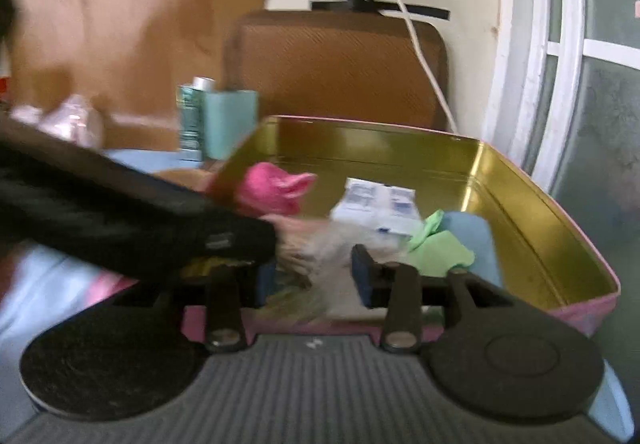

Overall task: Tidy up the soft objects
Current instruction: 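Place the cotton swab bag into the pink tin and release, then withdraw the right gripper from the tin back over the table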

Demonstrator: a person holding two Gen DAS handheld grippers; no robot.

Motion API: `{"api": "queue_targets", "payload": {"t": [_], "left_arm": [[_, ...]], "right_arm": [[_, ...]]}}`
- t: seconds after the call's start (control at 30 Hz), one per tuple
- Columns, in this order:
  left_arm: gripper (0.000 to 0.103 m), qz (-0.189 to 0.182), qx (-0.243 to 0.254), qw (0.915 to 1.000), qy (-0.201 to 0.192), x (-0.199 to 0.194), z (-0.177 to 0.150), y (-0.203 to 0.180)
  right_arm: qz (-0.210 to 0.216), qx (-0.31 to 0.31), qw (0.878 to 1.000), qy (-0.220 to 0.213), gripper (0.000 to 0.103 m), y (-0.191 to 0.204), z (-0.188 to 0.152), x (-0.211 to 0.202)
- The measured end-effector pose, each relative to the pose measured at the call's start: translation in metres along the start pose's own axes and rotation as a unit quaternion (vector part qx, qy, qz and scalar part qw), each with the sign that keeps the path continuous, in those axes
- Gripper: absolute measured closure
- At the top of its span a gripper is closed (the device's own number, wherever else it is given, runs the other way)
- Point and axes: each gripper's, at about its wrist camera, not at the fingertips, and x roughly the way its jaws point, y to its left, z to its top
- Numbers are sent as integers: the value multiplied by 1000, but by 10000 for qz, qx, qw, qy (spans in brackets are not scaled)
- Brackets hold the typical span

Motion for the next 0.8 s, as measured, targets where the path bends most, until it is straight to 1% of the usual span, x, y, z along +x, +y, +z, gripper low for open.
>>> {"api": "queue_targets", "payload": {"t": [0.07, 0.13, 0.2, 0.27, 0.33, 0.37, 0.4, 0.43, 0.47, 0.5, 0.53, 0.57, 0.6, 0.63, 0.7, 0.8], "left_arm": [[30, -39, 33, 9999, -154, -17, -3, 2], [30, -56, 19, 9994, -327, -40, -8, 8], [30, -95, -78, 9988, -482, -66, -17, 20], [28, -72, -243, 9979, -599, -89, -30, 36], [27, 150, -475, 9962, -720, -116, -46, 59], [27, 336, -620, 9945, -773, -131, -57, 73], [27, 515, -749, 9926, -802, -143, -64, 86], [26, 740, -912, 9896, -826, -155, -74, 100], [26, 961, -1114, 9855, -847, -167, -84, 116], [26, 1106, -1292, 9817, -858, -176, -91, 128], [26, 1254, -1486, 9771, -870, -184, -100, 142], [26, 1390, -1647, 9726, -877, -192, -108, 153], [26, 1534, -1810, 9675, -875, -199, -115, 164], [26, 1605, -1932, 9640, -872, -204, -121, 172], [26, 1569, -2158, 9599, -862, -210, -134, 184], [26, 1489, -2230, 9597, -835, -210, -147, 189]], "right_arm": [[-186, 97, 9997, -107, 54, -3, 0, 7], [-235, 390, 9987, -209, 54, -11, -1, 9], [-188, 715, 9966, -366, 54, -14, -3, -1], [-238, 848, 9944, -588, 54, -13, -8, -15], [-300, 927, 9912, -901, 54, -8, -12, -37], [-274, 976, 9890, -1075, 54, -5, -13, -48], [-154, 1014, 9870, -1235, 54, -1, -13, -60], [52, 1023, 9854, -1358, 54, 6, -13, -71], [267, 995, 9846, -1411, 54, 13, -11, -73], [560, 919, 9839, -1424, 54, 23, -9, -78], [954, 786, 9828, -1375, 54, 38, -7, -79], [1253, 663, 9817, -1268, 55, 51, -4, -77], [1557, 484, 9806, -1087, 55, 69, -2, -71], [1738, 315, 9800, -921, 55, 84, 0, -64], [1898, -107, 9800, -596, 58, 119, 3, -41], [1966, -660, 9779, -248, 59, 158, 16, -7]]}}
